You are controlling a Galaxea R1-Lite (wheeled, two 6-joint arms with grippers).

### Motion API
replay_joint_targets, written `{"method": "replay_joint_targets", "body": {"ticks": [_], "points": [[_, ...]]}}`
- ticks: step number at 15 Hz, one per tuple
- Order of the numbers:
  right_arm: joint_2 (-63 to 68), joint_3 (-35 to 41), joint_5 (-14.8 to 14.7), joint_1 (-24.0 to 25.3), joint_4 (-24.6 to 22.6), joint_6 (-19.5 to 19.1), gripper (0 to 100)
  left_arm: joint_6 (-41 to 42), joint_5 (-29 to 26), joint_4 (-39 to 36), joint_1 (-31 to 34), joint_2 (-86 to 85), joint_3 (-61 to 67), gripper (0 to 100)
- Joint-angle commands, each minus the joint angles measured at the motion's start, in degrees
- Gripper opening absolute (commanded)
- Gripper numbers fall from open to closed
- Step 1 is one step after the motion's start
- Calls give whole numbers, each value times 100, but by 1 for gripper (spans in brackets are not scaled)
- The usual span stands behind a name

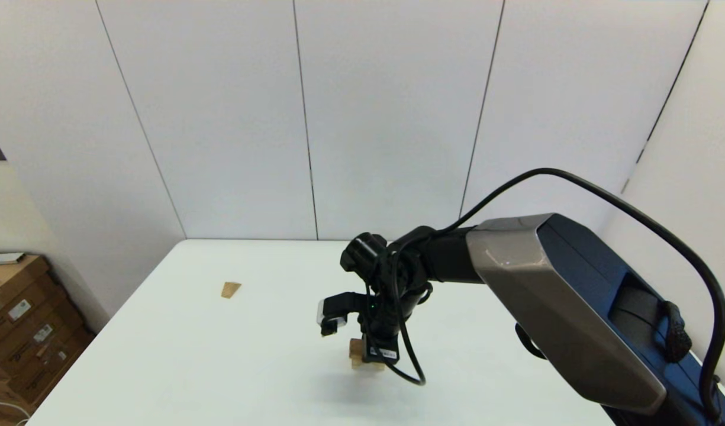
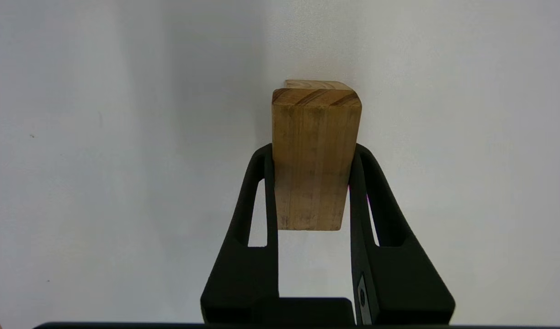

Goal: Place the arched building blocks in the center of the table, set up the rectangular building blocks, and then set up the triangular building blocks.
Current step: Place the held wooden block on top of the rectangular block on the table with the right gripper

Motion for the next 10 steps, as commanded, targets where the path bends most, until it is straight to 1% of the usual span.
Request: {"method": "replay_joint_targets", "body": {"ticks": [1,10], "points": [[54,-1,4,2,23,-28,0,1,4,-1,0,9,0,100],[28,-1,4,2,14,-36,0,1,4,-1,0,9,0,100]]}}
